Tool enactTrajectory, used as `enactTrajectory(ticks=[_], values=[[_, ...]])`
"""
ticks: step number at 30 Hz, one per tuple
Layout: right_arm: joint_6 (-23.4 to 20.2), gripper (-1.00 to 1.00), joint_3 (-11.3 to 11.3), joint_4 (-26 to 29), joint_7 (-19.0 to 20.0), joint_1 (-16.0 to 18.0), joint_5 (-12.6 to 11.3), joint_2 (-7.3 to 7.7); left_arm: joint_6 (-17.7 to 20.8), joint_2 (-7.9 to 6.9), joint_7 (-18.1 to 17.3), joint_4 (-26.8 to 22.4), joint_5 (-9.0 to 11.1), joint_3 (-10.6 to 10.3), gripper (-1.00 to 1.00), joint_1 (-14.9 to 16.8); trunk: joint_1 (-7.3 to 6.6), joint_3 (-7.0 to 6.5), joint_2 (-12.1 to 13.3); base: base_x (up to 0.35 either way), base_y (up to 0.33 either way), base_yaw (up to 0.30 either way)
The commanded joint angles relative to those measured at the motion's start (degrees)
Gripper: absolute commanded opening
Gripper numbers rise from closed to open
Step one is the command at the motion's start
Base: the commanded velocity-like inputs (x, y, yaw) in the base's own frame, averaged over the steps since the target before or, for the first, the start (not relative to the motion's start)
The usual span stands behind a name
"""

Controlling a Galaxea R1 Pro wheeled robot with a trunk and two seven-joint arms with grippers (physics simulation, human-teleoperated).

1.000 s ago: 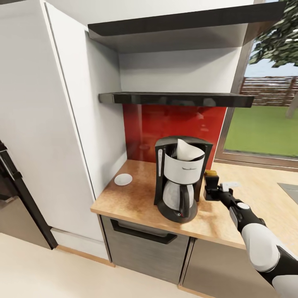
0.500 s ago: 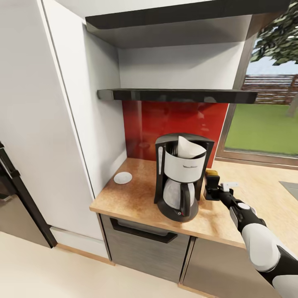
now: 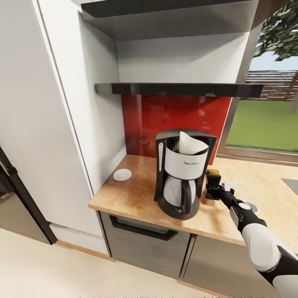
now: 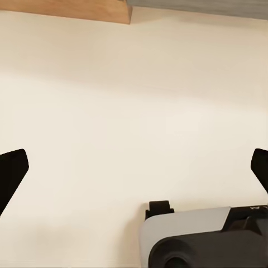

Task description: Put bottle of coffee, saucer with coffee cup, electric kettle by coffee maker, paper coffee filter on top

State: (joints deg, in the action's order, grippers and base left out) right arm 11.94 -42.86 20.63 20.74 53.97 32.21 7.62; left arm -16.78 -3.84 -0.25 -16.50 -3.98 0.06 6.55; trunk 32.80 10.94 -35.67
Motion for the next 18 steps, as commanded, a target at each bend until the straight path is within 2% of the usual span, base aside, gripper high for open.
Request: enactTrajectory(ticks=[1, 9, 18], values=[[0.2, -1.00, -0.5, 0.0, 0.3, 0.1, 0.4, -0.04, -0.2, -0.02, 0.0, 0.0, -0.4, 0.0, 1.00, 0.0, 0.01, 0.18, -0.1, 0.000, 0.000, 0.000], [0.3, -1.00, -0.6, 0.0, 0.2, 0.1, 0.4, 0.02, -0.2, 0.01, 0.0, 0.0, -0.6, 0.0, 1.00, 0.0, 0.01, 0.85, -0.1, 0.000, 0.000, 0.000], [0.6, -1.00, -0.6, 0.1, 0.2, -0.3, 0.3, 0.12, -0.4, -0.02, 0.0, 0.0, -0.5, 0.0, 1.00, 0.1, 0.01, 0.93, -0.1, 0.000, 0.000, 0.000]])
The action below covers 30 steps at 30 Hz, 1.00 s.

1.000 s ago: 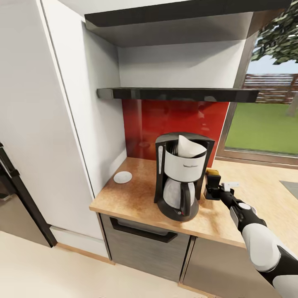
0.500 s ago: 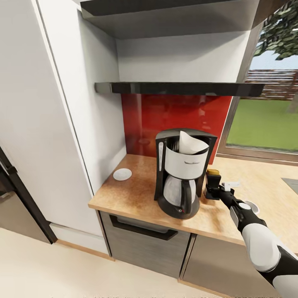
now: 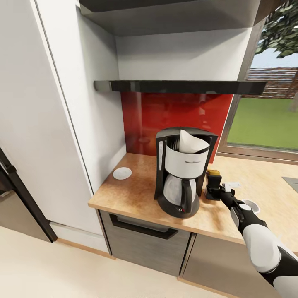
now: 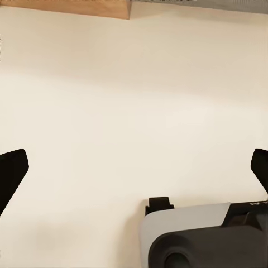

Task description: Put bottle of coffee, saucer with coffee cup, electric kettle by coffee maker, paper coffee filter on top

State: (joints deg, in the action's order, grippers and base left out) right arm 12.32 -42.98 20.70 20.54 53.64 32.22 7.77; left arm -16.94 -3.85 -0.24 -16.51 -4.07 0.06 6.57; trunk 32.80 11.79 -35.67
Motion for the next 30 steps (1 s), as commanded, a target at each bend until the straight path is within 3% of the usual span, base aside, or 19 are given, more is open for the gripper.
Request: enactTrajectory(ticks=[1, 15, 20, 26, 30], values=[[0.6, -1.00, -0.6, 0.0, 0.4, -0.3, 0.4, -0.35, -0.2, -0.01, 0.0, 0.0, -0.6, 0.0, 1.00, 0.1, 0.02, 0.09, -0.1, 0.000, 0.000, 0.000], [1.9, -1.00, -0.5, -0.1, 0.3, -0.9, -0.9, -0.46, -0.2, -0.08, 0.1, -0.1, -0.8, 0.0, 1.00, 0.1, 0.02, 0.09, -0.1, 0.000, 0.000, 0.000], [3.6, -1.00, -0.6, -0.3, 0.3, -1.3, 0.0, -0.45, -0.2, -0.03, 0.1, -0.1, -0.8, 0.0, 1.00, 0.1, 0.02, 0.09, -0.1, 0.000, 0.000, 0.000], [5.9, -1.00, -0.6, -0.4, 0.2, -2.3, -2.6, -0.55, -0.2, -0.07, 0.1, -0.1, -0.7, 0.0, 1.00, 0.1, 0.02, 0.09, -0.1, 0.000, 0.000, 0.000], [7.4, -1.00, -0.6, -0.4, 0.2, -2.8, -2.5, -0.56, -0.2, -0.04, 0.1, -0.1, -0.7, 0.0, 1.00, 0.1, 0.02, 0.09, -0.1, 0.000, 0.000, 0.000]])
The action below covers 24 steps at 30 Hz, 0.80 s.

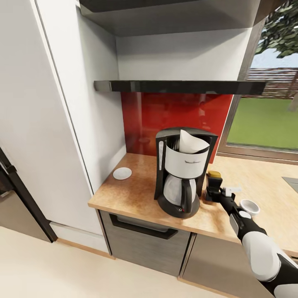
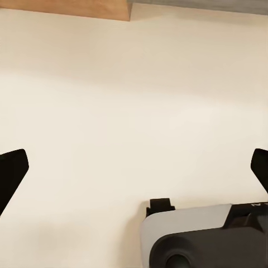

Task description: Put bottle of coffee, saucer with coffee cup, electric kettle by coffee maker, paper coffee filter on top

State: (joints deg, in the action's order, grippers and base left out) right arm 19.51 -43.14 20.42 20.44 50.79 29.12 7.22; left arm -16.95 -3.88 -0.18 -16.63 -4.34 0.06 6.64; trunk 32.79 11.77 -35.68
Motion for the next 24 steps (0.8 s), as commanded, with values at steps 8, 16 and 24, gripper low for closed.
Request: enactTrajectory(ticks=[8, 16, 24], values=[[3.2, -1.00, -0.5, 0.0, 0.3, -0.5, 3.3, -0.01, -0.2, -0.04, 0.0, 0.0, -0.4, 0.0, 1.00, 0.0, 0.02, 0.10, -0.1, 0.000, 0.000, 0.000], [5.5, -1.00, -0.5, -0.1, 0.3, -0.7, 3.3, -0.01, -0.2, 0.01, 0.0, 0.0, -0.4, 0.0, 1.00, 0.0, 0.02, 0.10, -0.1, 0.000, 0.000, 0.000], [5.6, -1.00, -0.5, -0.1, 0.3, -0.7, 3.3, -0.01, -0.2, 0.01, 0.0, 0.0, -0.4, 0.0, 1.00, 0.0, 0.02, 0.10, -0.1, 0.000, 0.000, 0.000]])
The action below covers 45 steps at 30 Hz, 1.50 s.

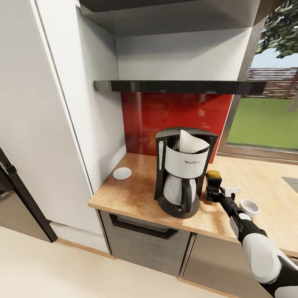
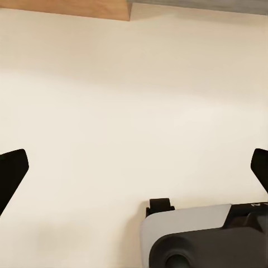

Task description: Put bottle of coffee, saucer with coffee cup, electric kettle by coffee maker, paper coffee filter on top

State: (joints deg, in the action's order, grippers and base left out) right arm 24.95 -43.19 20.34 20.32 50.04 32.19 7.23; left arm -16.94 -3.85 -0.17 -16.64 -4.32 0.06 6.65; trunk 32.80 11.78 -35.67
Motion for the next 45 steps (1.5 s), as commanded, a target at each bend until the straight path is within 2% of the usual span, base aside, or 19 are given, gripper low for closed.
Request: enactTrajectory(ticks=[1, 7, 8, 45], values=[[0.2, -1.00, -0.5, 0.0, 0.4, 0.1, 0.2, -0.02, -0.2, -0.01, 0.0, 0.0, -0.4, 0.0, 1.00, 0.0, 0.02, 0.09, -0.1, 0.000, 0.000, 0.000], [0.2, -1.00, -0.5, 0.0, 0.4, 0.1, 0.2, -0.02, -0.2, -0.01, 0.0, 0.0, -0.4, 0.0, 1.00, 0.0, 0.02, 0.09, -0.1, 0.000, 0.000, 0.000], [0.2, 1.00, -0.5, 0.0, 0.4, 0.1, 0.2, -0.02, -0.2, -0.01, 0.0, 0.0, -0.4, 0.0, 1.00, 0.0, 0.02, 0.09, -0.1, 0.000, 0.000, 0.000], [0.2, 1.00, -0.5, 0.0, 0.4, 0.1, 0.2, -0.02, -0.2, -0.01, 0.0, 0.0, -0.4, 0.0, 1.00, 0.0, 0.02, 0.09, -0.1, 0.000, 0.000, 0.000]])
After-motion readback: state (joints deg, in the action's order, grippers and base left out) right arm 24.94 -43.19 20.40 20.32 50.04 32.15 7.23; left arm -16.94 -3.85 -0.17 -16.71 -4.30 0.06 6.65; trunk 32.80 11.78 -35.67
